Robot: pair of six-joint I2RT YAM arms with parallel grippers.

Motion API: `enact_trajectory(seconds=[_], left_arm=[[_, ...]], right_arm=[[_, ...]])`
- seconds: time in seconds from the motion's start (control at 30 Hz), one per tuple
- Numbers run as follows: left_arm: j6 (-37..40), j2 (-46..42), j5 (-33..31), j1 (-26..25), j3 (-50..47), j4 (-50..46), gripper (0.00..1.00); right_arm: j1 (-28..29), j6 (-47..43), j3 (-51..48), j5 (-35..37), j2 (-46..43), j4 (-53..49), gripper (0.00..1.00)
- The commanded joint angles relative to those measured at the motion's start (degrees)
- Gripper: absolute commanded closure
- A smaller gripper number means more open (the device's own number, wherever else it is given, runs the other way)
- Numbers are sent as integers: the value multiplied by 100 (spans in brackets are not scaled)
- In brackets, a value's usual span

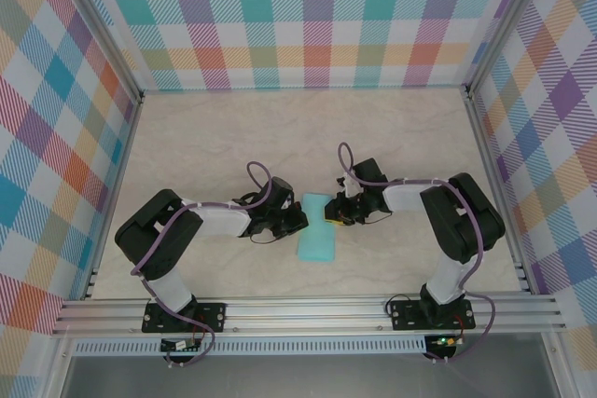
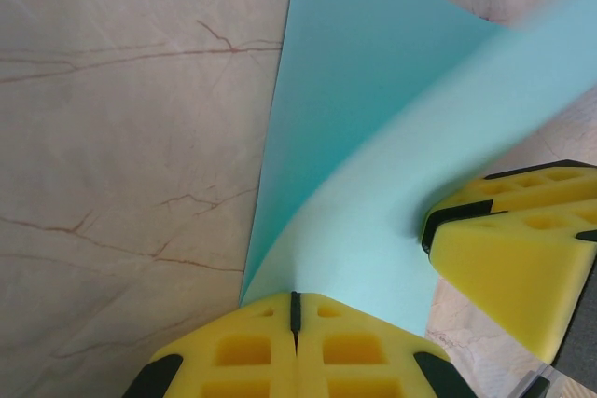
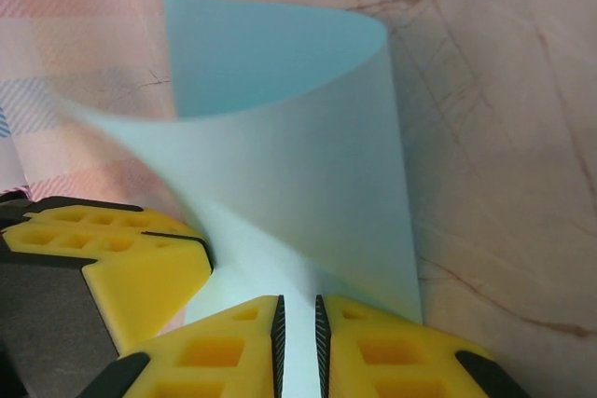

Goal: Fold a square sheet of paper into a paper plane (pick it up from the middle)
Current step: Fold the square sheet of paper in half at the center of the table.

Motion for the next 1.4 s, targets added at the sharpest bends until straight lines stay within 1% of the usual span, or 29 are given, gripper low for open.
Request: enact_trajectory(seconds=[0.0,0.13,0.27,0.43,0.63,0.73,0.93,1.1,1.27,1.37], left_arm=[[156,305,-234,-61,-154,-855,100],[169,281,-243,-60,-161,-878,100],[179,270,-253,-55,-162,-878,100],[175,281,-238,-55,-148,-869,100],[176,276,-243,-53,-160,-877,100],[183,272,-244,-57,-170,-878,100],[182,253,-262,-58,-188,-887,100],[192,225,-265,-58,-179,-921,100],[192,211,-269,-59,-191,-939,100],[202,204,-263,-59,-183,-952,100]], right_arm=[[7,-129,137,94,-263,-312,81],[-17,-212,505,89,-369,-559,81],[-86,-252,778,36,-66,-627,81],[-143,-257,867,66,304,-559,81],[-195,-169,723,132,659,-341,81],[-209,-168,821,125,658,-466,80],[-346,-219,1219,24,355,-728,80],[-432,-360,1449,-116,656,-837,80],[-450,-354,1390,55,1000,-756,80],[-468,-318,1370,39,1142,-726,80]])
